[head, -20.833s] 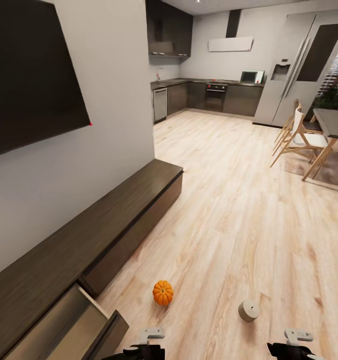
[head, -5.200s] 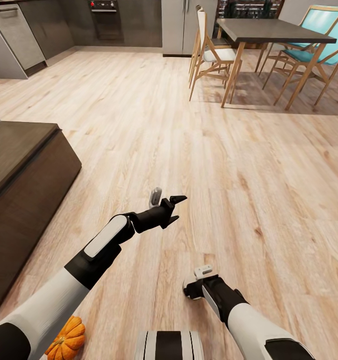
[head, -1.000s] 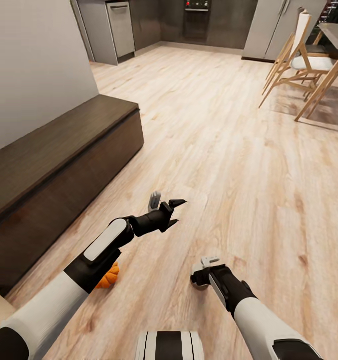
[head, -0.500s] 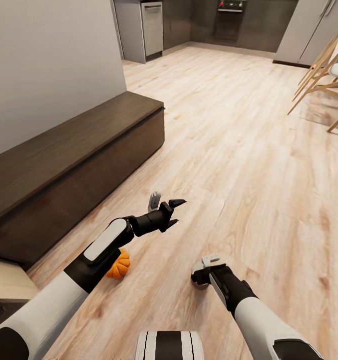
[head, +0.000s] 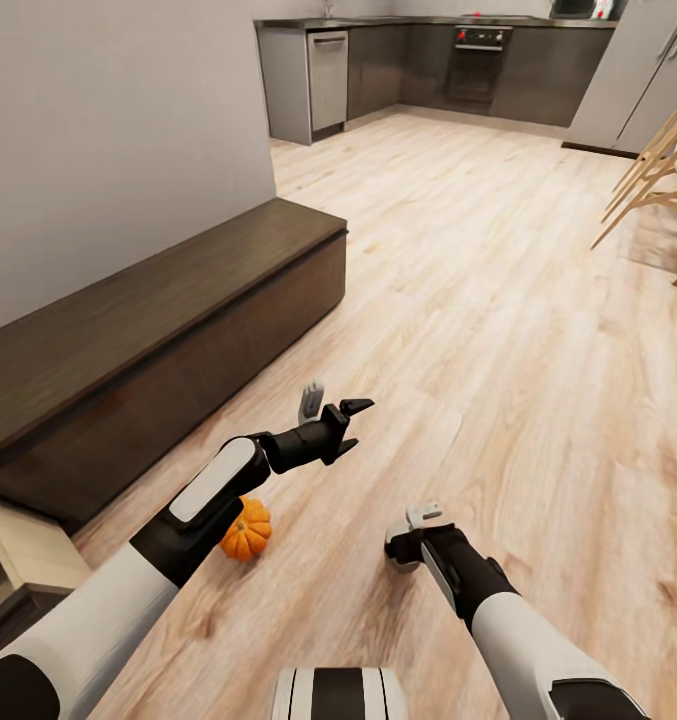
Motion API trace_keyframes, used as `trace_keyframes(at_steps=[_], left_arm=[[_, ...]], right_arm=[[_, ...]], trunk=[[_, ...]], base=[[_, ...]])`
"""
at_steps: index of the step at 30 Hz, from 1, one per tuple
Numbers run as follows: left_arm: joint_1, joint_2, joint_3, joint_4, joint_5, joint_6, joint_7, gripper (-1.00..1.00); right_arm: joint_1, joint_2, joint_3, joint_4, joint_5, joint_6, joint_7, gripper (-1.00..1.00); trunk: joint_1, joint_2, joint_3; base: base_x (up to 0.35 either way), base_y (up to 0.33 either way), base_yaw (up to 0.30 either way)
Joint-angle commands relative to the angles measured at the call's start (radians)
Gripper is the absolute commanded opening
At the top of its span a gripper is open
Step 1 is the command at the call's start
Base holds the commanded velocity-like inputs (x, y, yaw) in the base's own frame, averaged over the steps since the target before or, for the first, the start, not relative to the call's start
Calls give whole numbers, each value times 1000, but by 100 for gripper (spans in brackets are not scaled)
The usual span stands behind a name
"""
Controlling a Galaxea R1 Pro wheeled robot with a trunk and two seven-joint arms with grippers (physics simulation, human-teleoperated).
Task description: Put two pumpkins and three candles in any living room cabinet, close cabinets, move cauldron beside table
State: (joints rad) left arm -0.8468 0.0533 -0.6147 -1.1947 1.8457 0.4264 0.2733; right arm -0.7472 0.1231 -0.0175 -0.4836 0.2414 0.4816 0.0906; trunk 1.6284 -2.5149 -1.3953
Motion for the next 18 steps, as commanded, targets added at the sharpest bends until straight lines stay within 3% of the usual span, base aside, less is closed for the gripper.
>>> trace_keyframes(at_steps=[1,10,18], left_arm=[[0,0,0,0,0,0,0,100],[0,2,1,1,0,0,1,100],[0,5,1,0,1,1,1,100]], right_arm=[[0,0,0,0,-1,0,0,-100],[0,-1,-1,-1,-1,0,1,-100],[0,-1,-22,-1,-1,0,1,-100]], trunk=[[0,0,4],[-4,2,39],[-8,4,70]], base=[[0,0,46],[0,0,89],[0,0,244]])
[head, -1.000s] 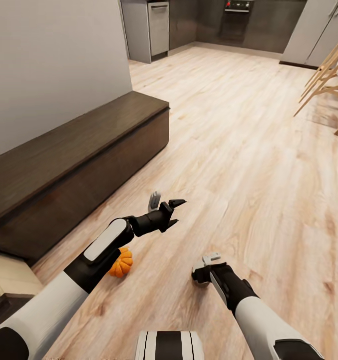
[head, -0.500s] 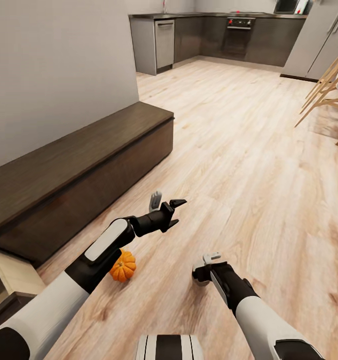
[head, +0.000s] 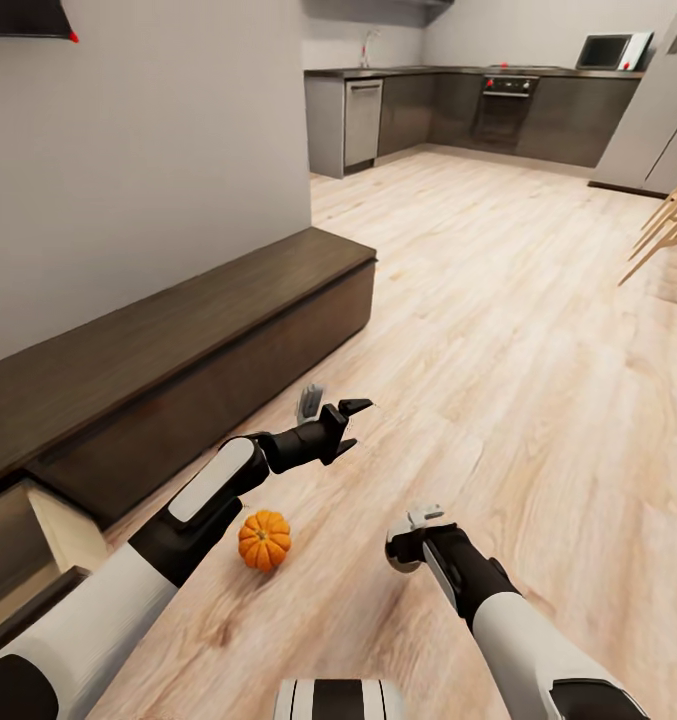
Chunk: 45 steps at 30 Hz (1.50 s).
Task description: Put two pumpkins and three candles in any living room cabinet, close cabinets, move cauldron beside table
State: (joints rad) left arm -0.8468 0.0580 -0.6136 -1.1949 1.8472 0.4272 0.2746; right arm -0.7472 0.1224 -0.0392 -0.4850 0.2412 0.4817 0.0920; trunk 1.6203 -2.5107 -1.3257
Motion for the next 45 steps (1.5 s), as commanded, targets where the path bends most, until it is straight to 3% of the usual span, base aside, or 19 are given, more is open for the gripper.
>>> trace_keyframes(at_steps=[1,16,37,45], left_arm=[[0,0,0,0,0,0,0,100],[0,0,0,0,0,1,0,100],[0,-1,0,0,0,0,0,100],[0,-4,2,2,-1,0,4,100]], right_arm=[[0,0,0,0,0,0,0,-100],[0,0,-1,-33,0,1,0,-100],[0,-7,-2,-55,0,18,0,-100],[0,-5,-10,-176,-1,183,-3,-100]], trunk=[[0,0,4],[-7,4,62],[-17,9,143],[-20,11,174]], base=[[0,0,283],[0,0,285],[0,0,51],[0,0,276]])
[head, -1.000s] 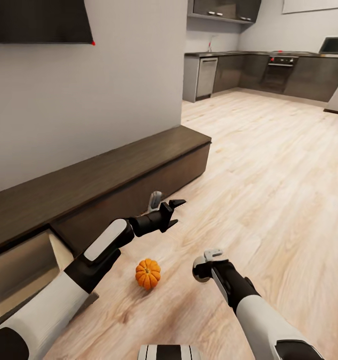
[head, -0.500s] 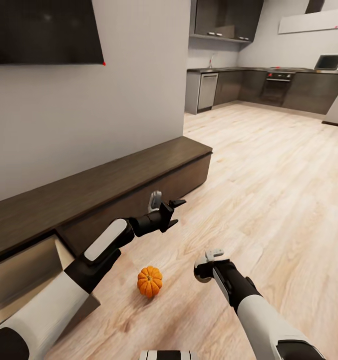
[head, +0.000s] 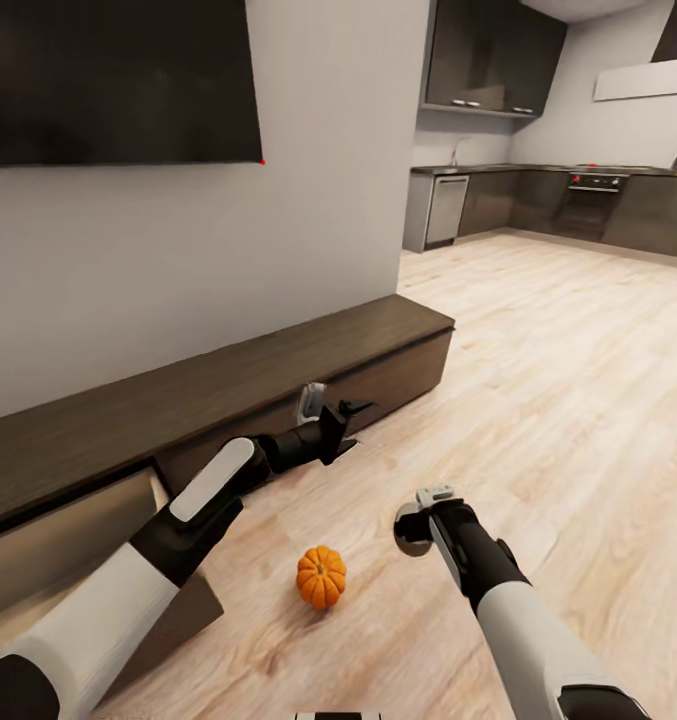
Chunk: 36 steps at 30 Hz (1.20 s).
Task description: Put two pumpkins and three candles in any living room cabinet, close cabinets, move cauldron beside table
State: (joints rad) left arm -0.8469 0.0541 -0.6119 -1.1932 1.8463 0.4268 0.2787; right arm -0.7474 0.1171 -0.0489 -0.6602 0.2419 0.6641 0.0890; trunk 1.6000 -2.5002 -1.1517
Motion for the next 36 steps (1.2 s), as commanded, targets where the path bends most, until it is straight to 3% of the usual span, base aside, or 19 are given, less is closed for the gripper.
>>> trace_keyframes(at_steps=[1,4,6,9,10,15,16,17,20,22,24,25,28,32,35,36], left_arm=[[0,1,1,0,0,0,2,100],[-2,17,17,1,-1,2,6,100],[-5,26,55,-4,-3,7,13,100],[-12,33,86,-21,-4,15,70,100],[-14,50,111,-59,-3,17,150,100],[-15,131,215,-186,-1,36,369,100],[-15,155,240,-209,1,68,441,100],[-12,188,282,-224,3,173,556,100],[-4,217,346,-229,1,280,670,100],[-2,240,366,-229,0,316,769,100],[3,268,373,-228,2,360,919,100],[6,272,374,-228,2,378,956,100],[11,274,374,-230,5,442,1019,100],[10,277,380,-231,16,456,1030,100],[16,281,380,-214,16,457,1032,100],[21,282,380,-182,13,458,1032,100]], right_arm=[[0,0,-6,-20,-2,21,-1,-100],[-2,1,-19,-94,-1,126,0,-100],[-8,3,-23,-157,-2,201,1,-100],[-14,7,-23,-203,-2,251,1,-100],[-23,10,-23,-213,-2,263,1,-100],[-34,13,-22,-220,-2,284,1,-100],[-40,14,-22,-221,-1,298,1,-100],[-64,15,-22,-228,-1,313,1,-100],[-79,18,-20,-232,-2,320,2,-100],[-84,23,-19,-236,-1,321,2,-100],[-87,27,-17,-261,-1,323,2,-100],[-88,28,-17,-269,-1,323,3,-100],[-107,38,-16,-287,-1,324,5,-100],[-130,44,-16,-284,-11,324,8,-100],[-130,48,0,-276,-59,325,8,-100],[-128,49,33,-272,-89,325,8,-100]], trunk=[[-2,4,3],[-14,25,13],[-22,39,19],[-33,60,28],[-37,67,31],[-56,102,44],[-60,109,46],[-64,116,49],[-75,137,57],[-83,151,62],[-91,165,67],[-94,172,70],[-106,193,77],[-121,221,87],[-133,242,95],[-137,249,97]], base=[[0,0,284],[0,0,284],[0,0,284],[0,0,284],[0,0,284],[0,0,284],[0,0,284],[0,0,284],[0,0,284],[0,0,284],[0,0,284],[0,0,284],[0,0,284],[0,0,283],[0,0,283],[0,0,283]])
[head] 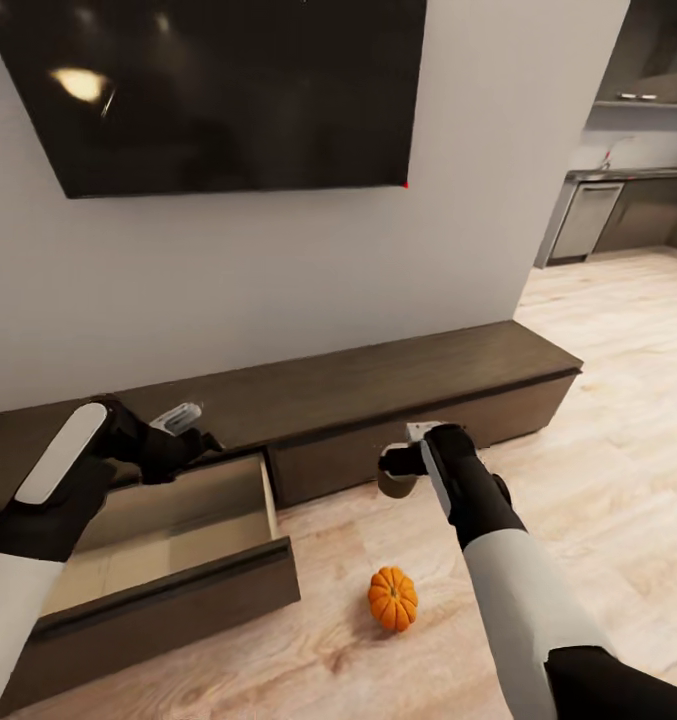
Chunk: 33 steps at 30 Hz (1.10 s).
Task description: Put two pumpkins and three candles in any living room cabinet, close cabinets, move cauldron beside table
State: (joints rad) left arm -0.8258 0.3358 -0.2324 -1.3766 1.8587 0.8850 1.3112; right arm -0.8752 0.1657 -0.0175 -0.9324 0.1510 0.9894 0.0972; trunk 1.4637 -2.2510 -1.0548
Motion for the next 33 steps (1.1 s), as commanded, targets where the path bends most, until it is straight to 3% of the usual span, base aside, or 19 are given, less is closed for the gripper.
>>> trace_keyframes(at_steps=[1,6,29,31,32,33], left_arm=[[2,3,0,25,-1,-1,0,100],[3,19,1,96,-2,-3,-4,100],[4,19,5,108,4,-7,-18,100],[4,21,19,89,8,-6,-79,100],[5,37,51,89,8,22,-258,100],[6,59,59,91,10,66,-350,100]], right_arm=[[1,0,26,1,-10,0,-1,-100],[3,2,62,3,-23,-1,-1,-100],[4,0,65,15,-23,-3,-1,-100],[4,0,65,17,-23,-3,-1,-100],[4,0,65,18,-23,-3,-1,-100],[4,0,65,18,-23,-3,-1,-100]], trunk=[[-4,7,3],[-23,42,18],[-111,203,90],[-119,217,96],[-123,224,99],[-127,231,103]], base=[[0,0,284],[0,0,285],[0,0,289],[0,0,290],[0,0,290],[0,0,290]])
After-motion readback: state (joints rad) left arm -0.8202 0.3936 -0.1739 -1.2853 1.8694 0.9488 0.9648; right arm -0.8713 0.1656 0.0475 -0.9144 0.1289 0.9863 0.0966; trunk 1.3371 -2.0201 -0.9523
